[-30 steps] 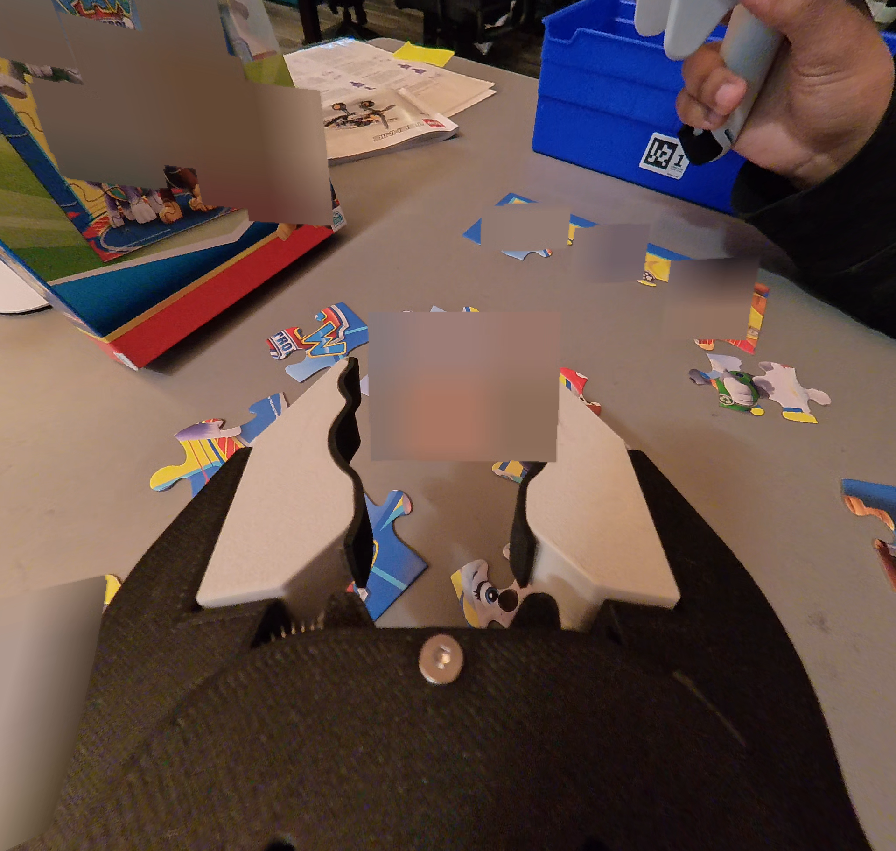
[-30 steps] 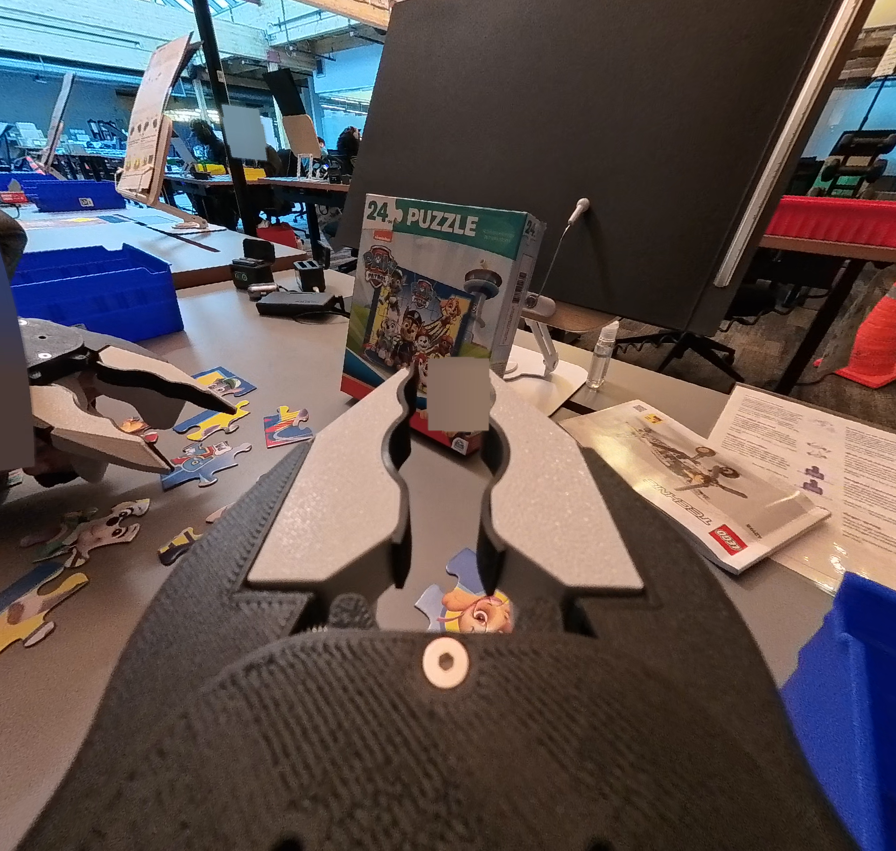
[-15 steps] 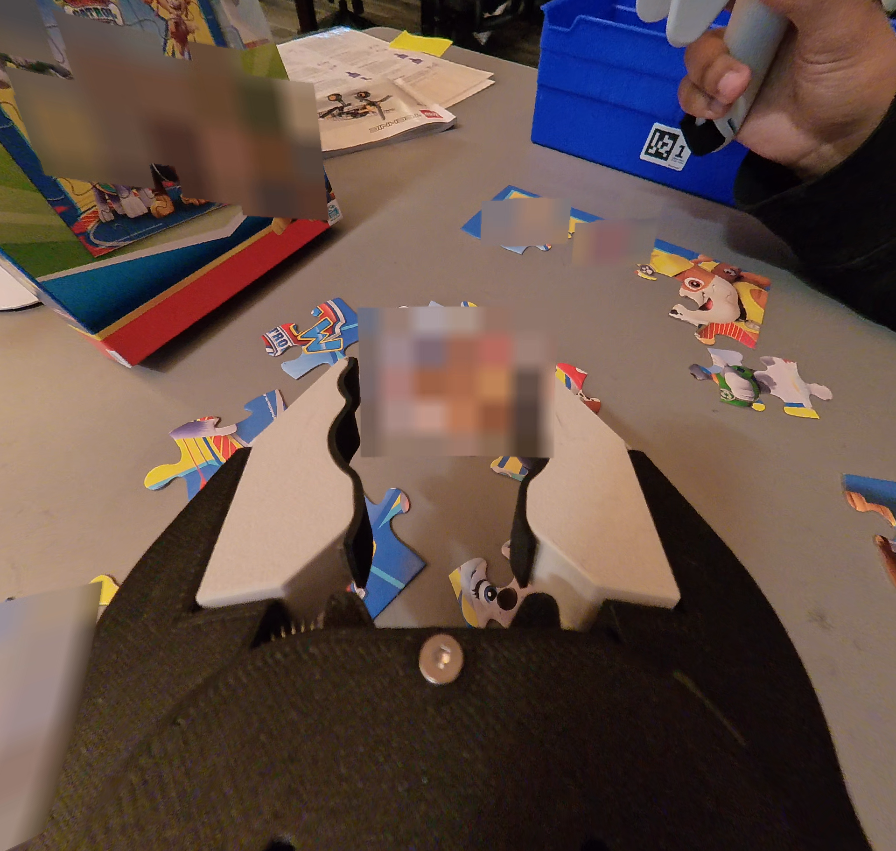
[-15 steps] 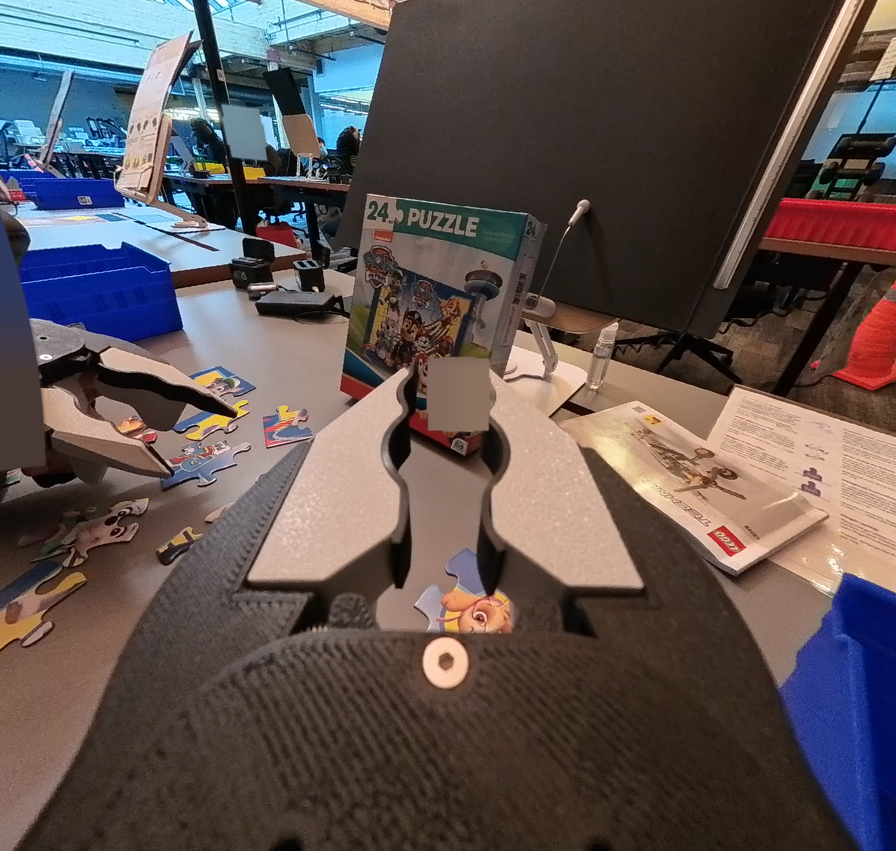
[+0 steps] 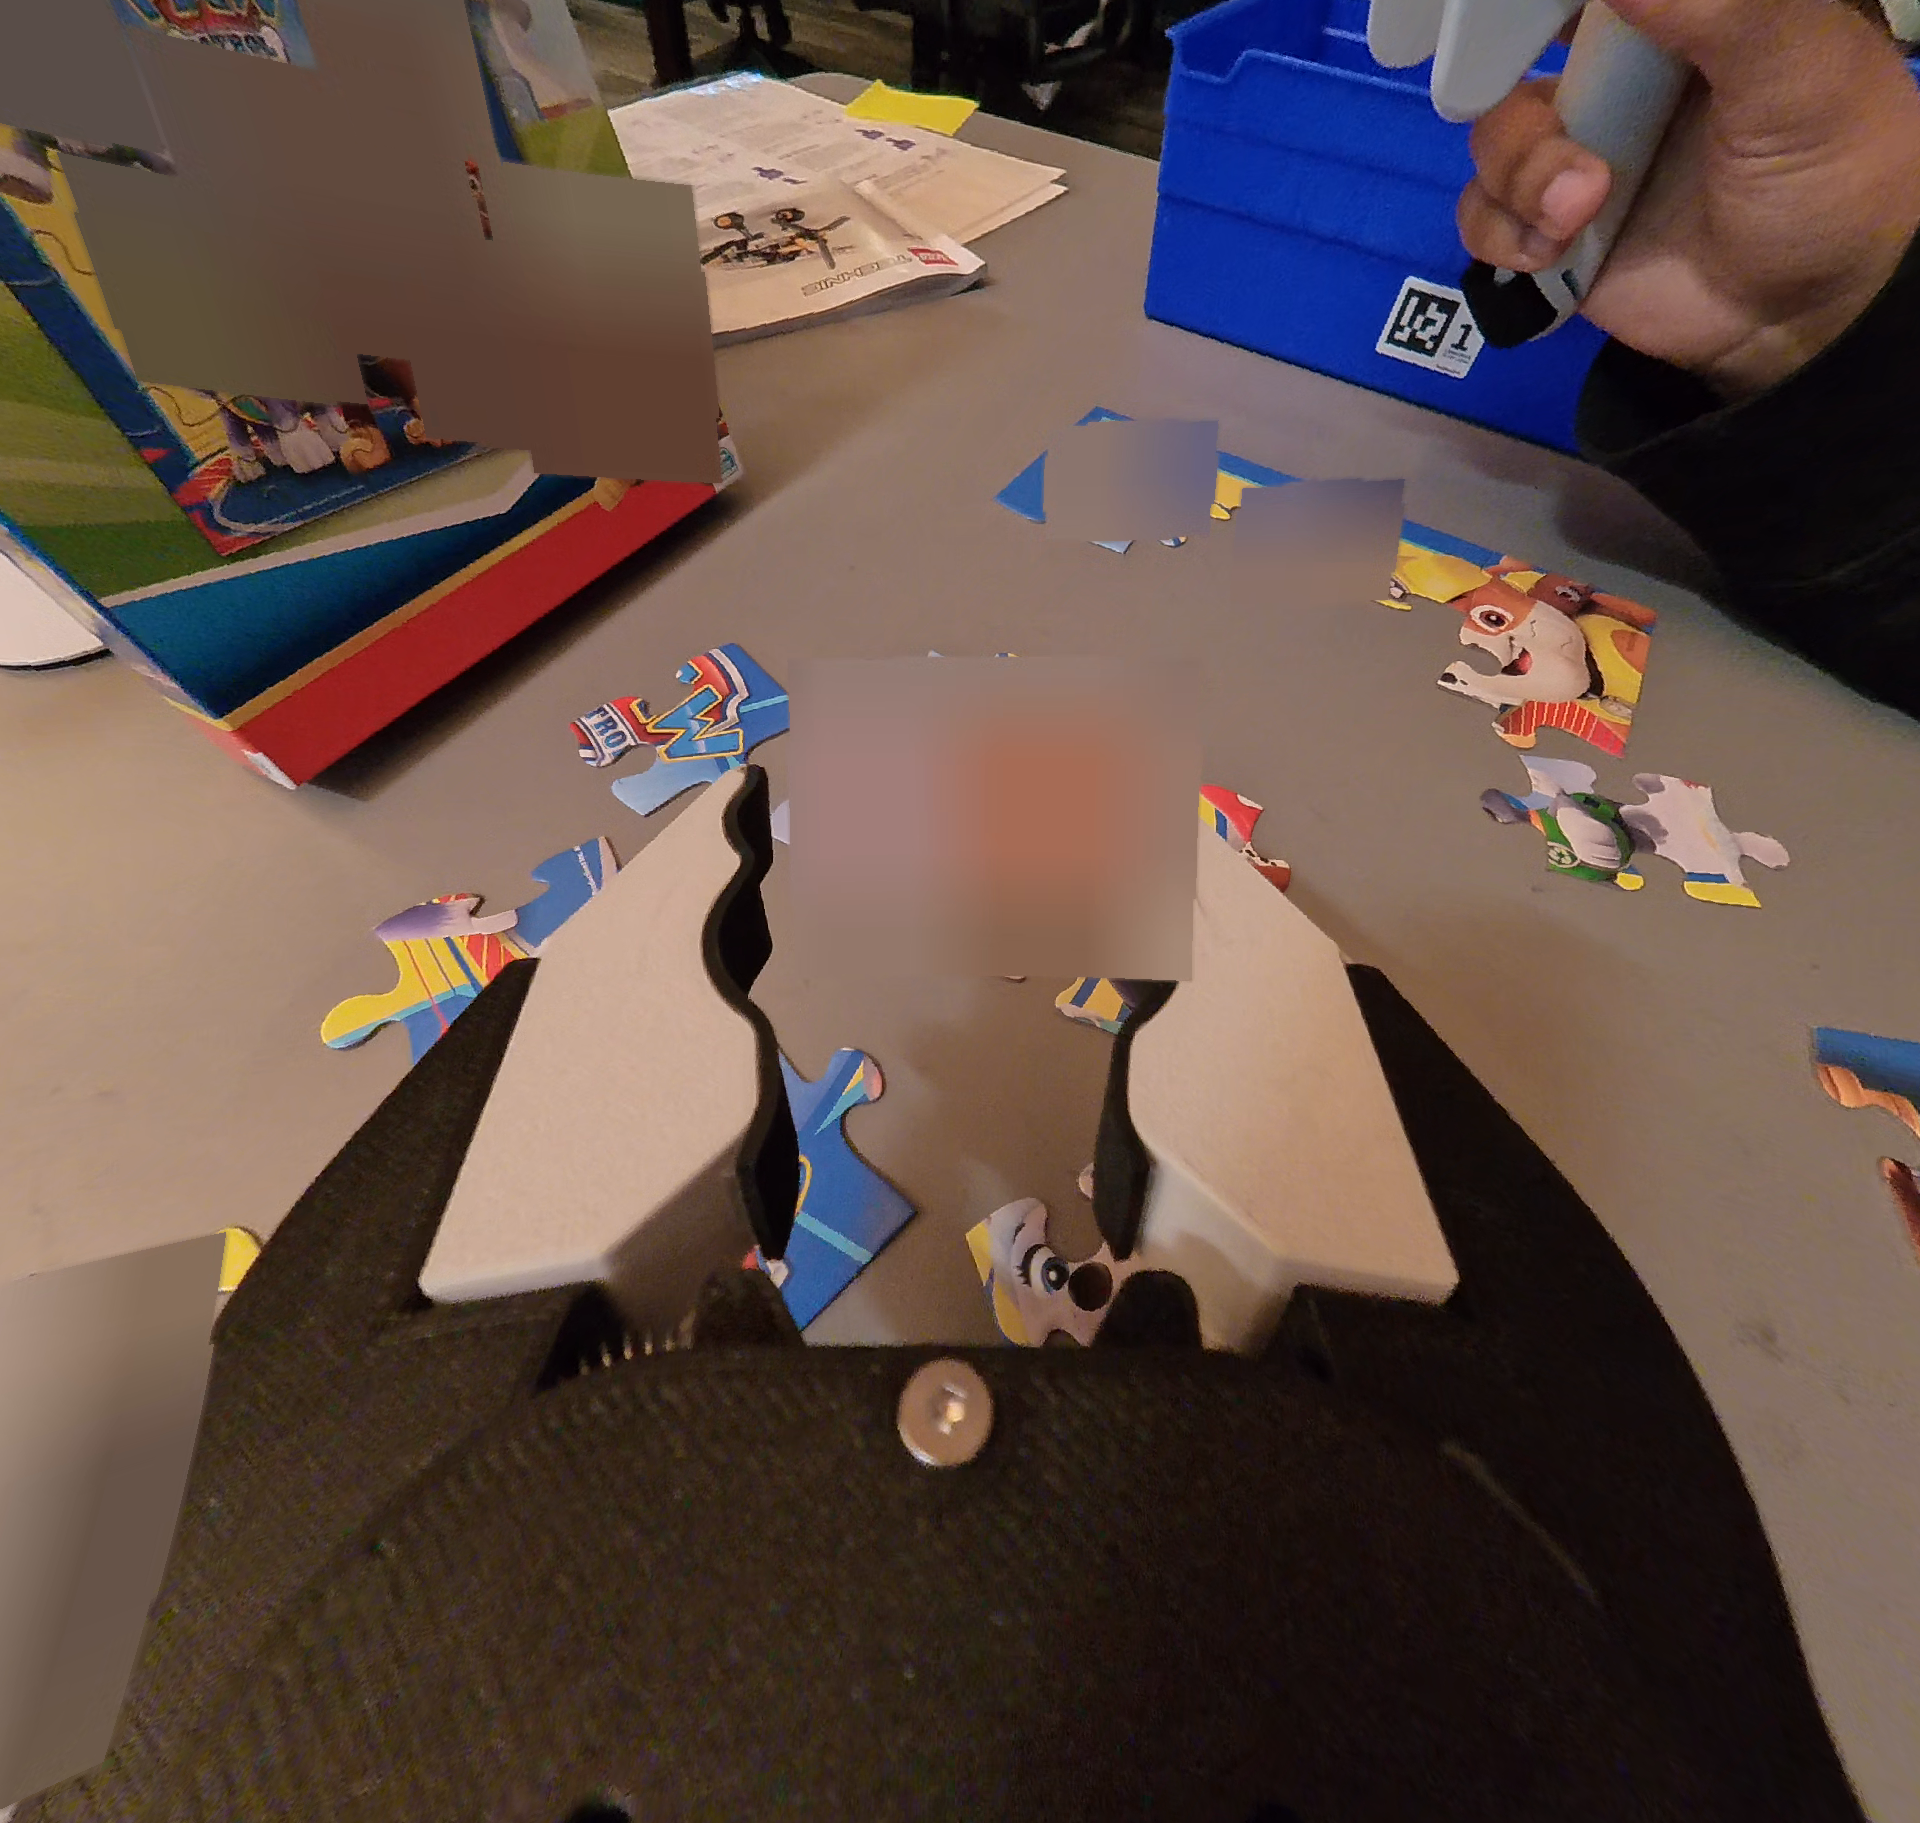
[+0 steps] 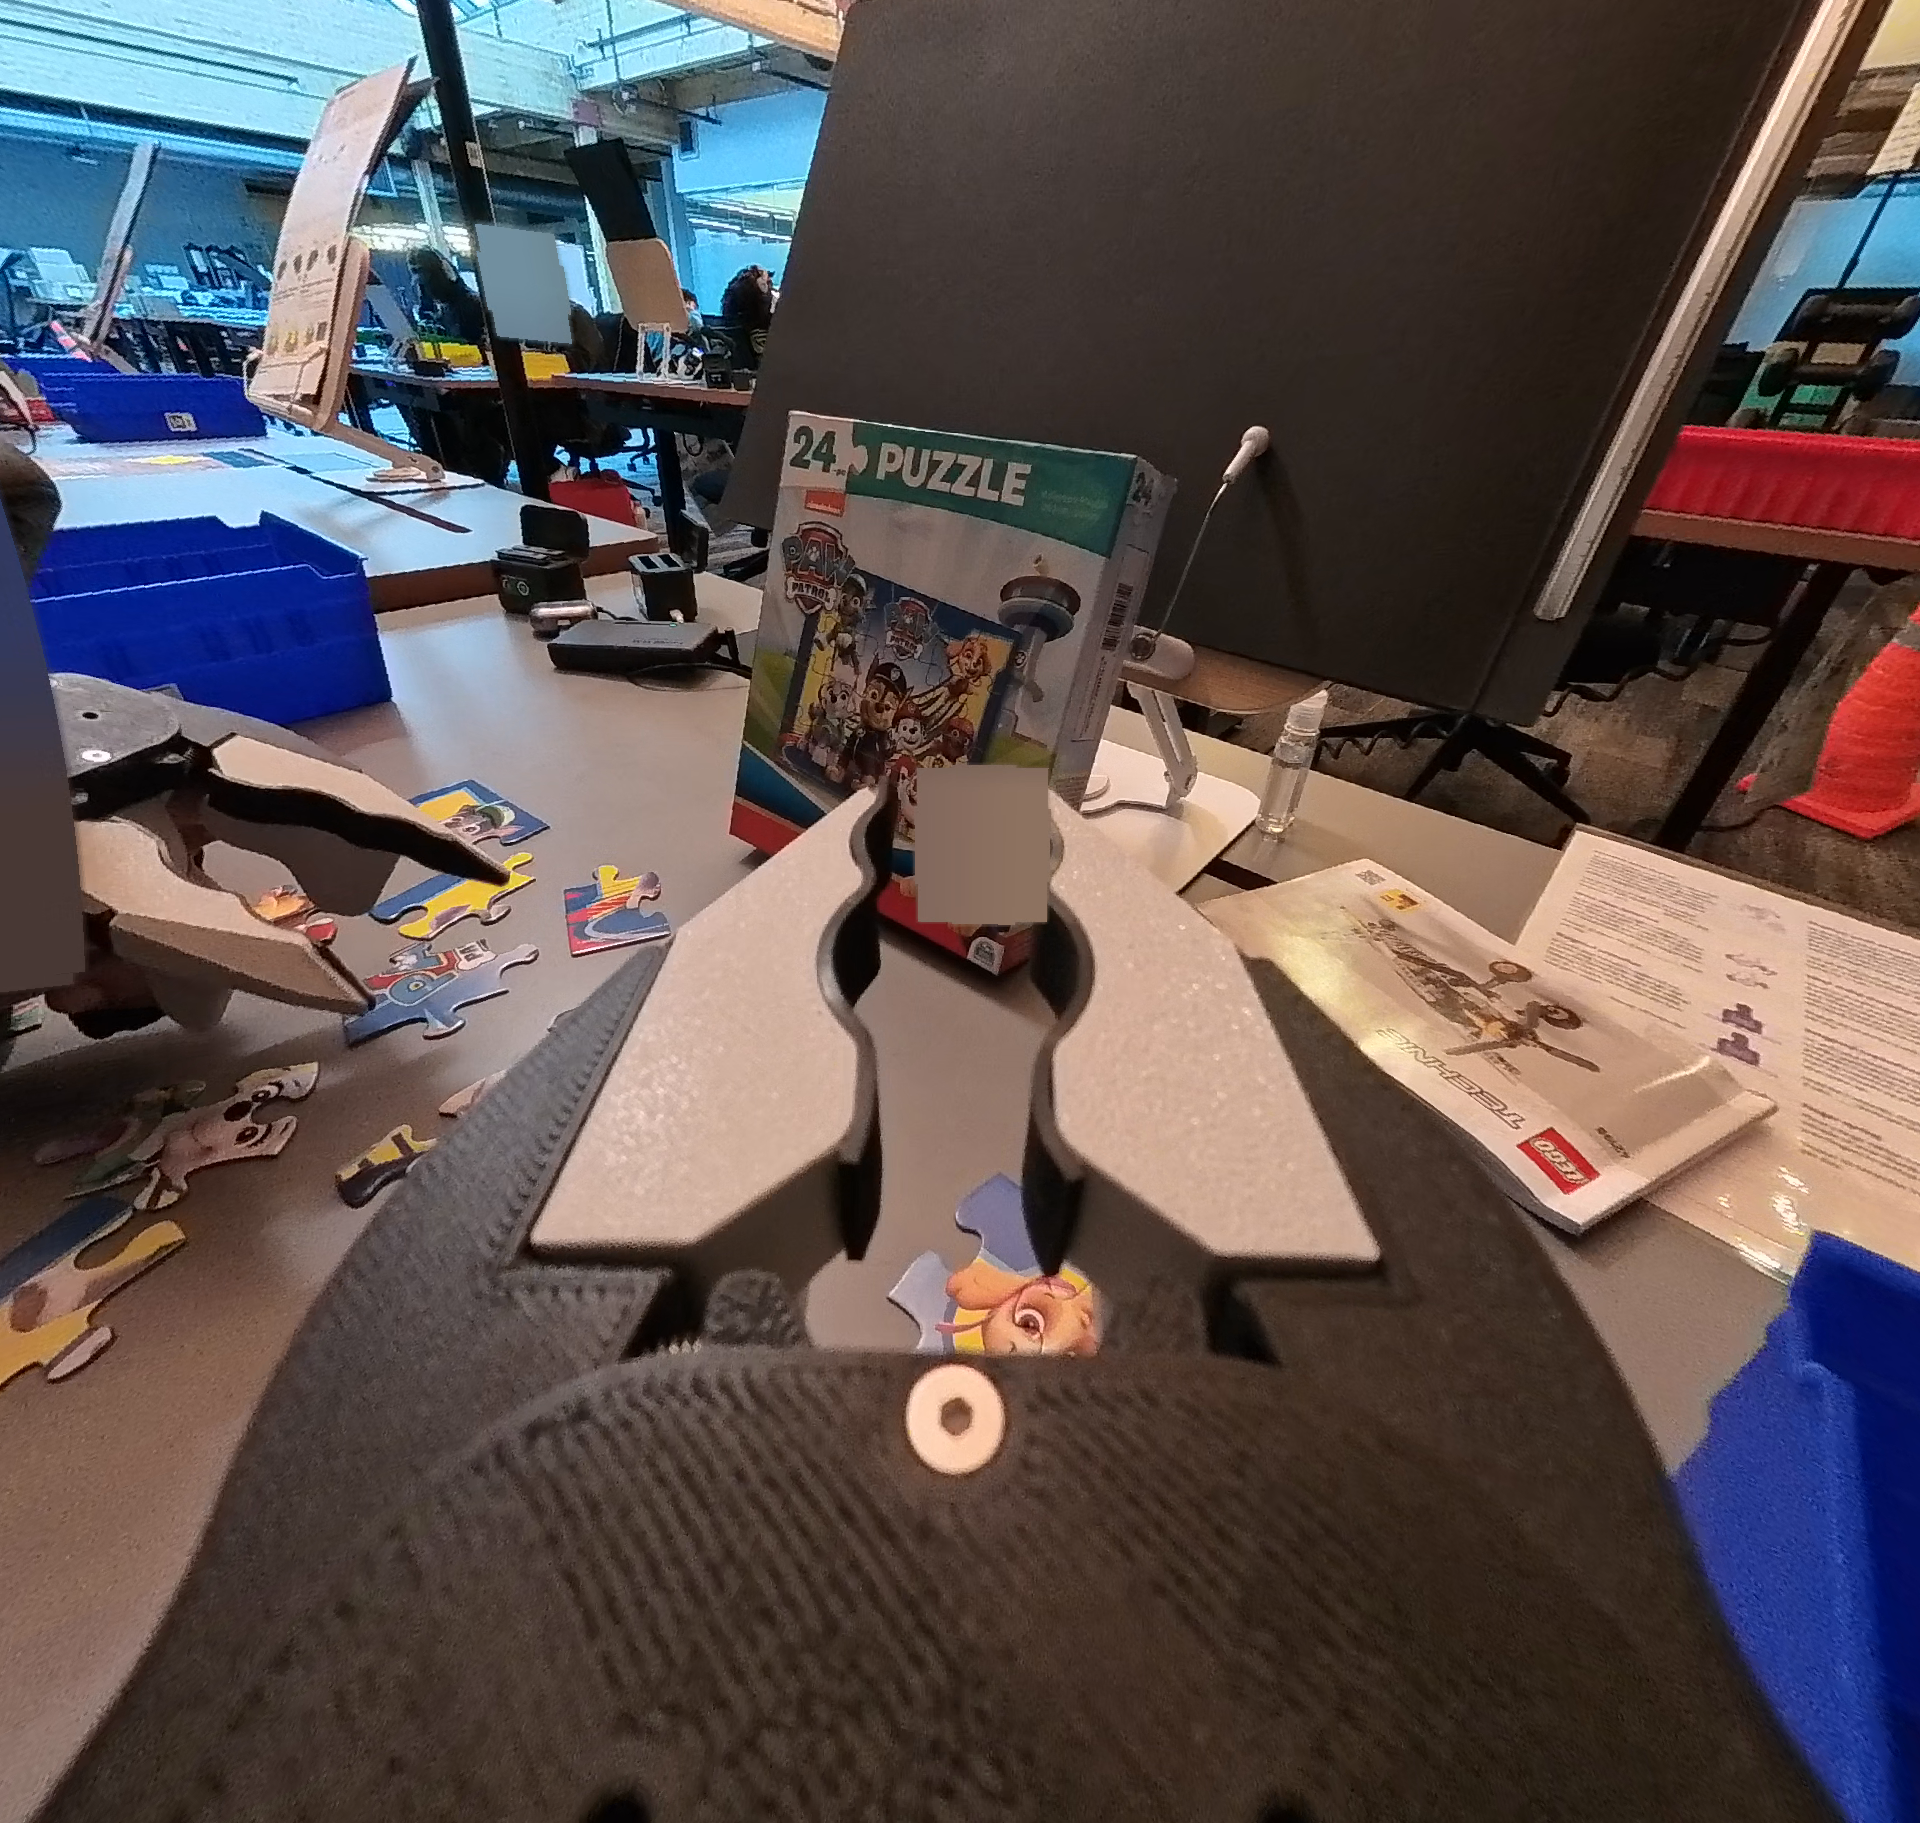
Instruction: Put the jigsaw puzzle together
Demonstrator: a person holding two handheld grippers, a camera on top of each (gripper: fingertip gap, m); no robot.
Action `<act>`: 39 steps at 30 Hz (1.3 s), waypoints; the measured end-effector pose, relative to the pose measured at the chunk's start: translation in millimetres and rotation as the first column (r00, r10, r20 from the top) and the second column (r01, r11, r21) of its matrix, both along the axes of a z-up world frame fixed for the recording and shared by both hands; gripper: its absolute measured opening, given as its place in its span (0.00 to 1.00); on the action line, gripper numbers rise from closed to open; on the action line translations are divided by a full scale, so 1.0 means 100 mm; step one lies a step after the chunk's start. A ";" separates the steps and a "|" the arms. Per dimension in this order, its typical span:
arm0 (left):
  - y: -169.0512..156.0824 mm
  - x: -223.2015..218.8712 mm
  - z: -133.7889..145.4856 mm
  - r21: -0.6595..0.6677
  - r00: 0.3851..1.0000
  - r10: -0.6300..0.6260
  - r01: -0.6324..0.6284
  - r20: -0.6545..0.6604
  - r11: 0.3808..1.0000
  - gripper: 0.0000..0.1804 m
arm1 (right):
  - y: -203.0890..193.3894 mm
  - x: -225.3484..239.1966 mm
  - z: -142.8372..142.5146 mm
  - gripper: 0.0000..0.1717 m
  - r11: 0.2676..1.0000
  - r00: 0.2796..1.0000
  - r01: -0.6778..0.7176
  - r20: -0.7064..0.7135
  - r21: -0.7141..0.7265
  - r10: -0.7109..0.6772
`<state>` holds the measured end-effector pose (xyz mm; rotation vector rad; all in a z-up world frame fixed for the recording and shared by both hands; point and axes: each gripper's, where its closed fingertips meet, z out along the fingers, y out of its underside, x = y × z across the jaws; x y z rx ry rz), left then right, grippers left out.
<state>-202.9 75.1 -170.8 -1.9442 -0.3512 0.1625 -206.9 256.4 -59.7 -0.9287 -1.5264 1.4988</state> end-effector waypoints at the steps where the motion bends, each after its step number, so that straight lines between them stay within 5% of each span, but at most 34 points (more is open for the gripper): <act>1: 0.00 0.00 0.00 0.002 1.000 0.003 -0.003 0.000 1.000 0.37 | 0.00 0.00 0.00 0.12 1.000 1.000 0.000 0.000 0.001 0.000; 18: -0.10 -0.13 0.21 0.137 0.997 0.059 -0.066 0.058 0.988 0.37 | -0.01 -0.03 -0.06 0.13 1.000 1.000 0.000 0.017 0.010 0.000; 25: -0.47 -0.54 0.40 0.213 0.947 0.322 -0.316 0.007 0.925 0.31 | -0.02 -0.02 -0.05 0.13 1.000 1.000 -0.002 0.015 0.013 0.002; 39: -0.45 -0.45 0.43 0.242 0.965 0.253 -0.263 0.070 0.934 0.25 | 0.04 -0.02 -0.04 0.13 1.000 1.000 0.004 0.012 0.000 -0.004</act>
